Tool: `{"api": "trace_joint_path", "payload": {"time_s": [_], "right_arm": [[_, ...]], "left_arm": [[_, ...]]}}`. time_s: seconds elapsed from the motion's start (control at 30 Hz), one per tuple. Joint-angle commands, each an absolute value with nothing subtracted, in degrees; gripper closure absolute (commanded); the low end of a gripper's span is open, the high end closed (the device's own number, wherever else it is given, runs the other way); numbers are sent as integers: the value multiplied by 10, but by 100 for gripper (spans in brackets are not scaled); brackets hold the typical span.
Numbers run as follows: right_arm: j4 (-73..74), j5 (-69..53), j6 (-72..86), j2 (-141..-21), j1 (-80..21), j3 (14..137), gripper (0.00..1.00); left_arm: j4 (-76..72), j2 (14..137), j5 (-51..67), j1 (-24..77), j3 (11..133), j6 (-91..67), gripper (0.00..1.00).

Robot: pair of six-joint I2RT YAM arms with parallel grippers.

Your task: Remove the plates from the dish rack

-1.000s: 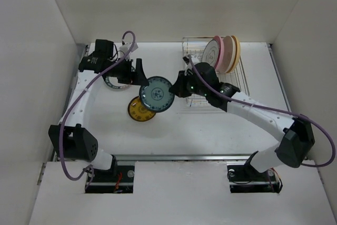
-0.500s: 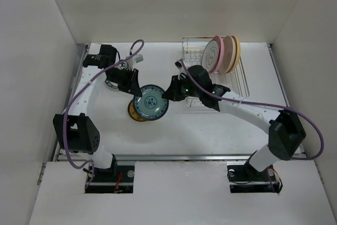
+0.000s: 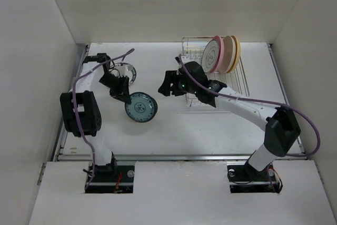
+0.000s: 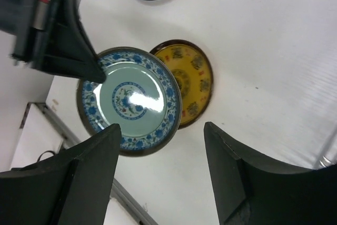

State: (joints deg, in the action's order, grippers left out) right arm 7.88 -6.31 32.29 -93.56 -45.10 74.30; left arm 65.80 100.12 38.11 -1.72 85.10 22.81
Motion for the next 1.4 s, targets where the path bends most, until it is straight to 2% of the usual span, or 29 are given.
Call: {"api": "trace_joint_path", "payload": {"time_s": [0.0, 0.1, 0.27, 0.37, 0.5, 0.6, 0.7, 0.87, 0.97, 1.03, 1.17, 1.2, 1.3, 1.37], "right_arm": [[111, 4, 324, -886, -455, 767, 30], [119, 20, 319, -867, -455, 767, 30], [131, 44, 319, -841, -455, 755, 30], [138, 49, 314, -825, -455, 755, 30], [157, 62, 308, -815, -455, 755, 30], [164, 75, 303, -809, -455, 760, 29], [184, 92, 298, -803, -455, 766, 29], [233, 162, 308, -793, -439, 790, 23], [301, 192, 308, -816, -411, 857, 23], [334, 256, 292, -863, -384, 931, 23], [378, 328, 240, -970, -333, 1049, 38], [384, 340, 240, -991, -324, 1070, 39], [379, 402, 227, -1062, -298, 1143, 52], [373, 433, 227, -1105, -280, 1186, 53]], "left_arm": [[659, 1055, 371, -17, 852, 222, 100], [659, 1095, 371, -10, 868, 215, 100], [594, 1100, 290, -4, 850, 167, 100], [587, 1106, 272, -4, 850, 161, 81], [551, 1100, 226, -4, 844, 133, 78], [545, 1100, 218, 2, 844, 138, 65], [545, 1106, 202, 17, 849, 144, 56], [550, 1107, 189, 23, 849, 144, 55], [550, 1073, 184, 23, 849, 144, 54], [545, 1045, 184, 23, 849, 137, 53], [532, 1001, 177, 23, 861, 116, 47], [532, 994, 177, 23, 861, 116, 47], [526, 974, 171, 23, 867, 111, 46], [526, 966, 171, 23, 867, 111, 46]]}}
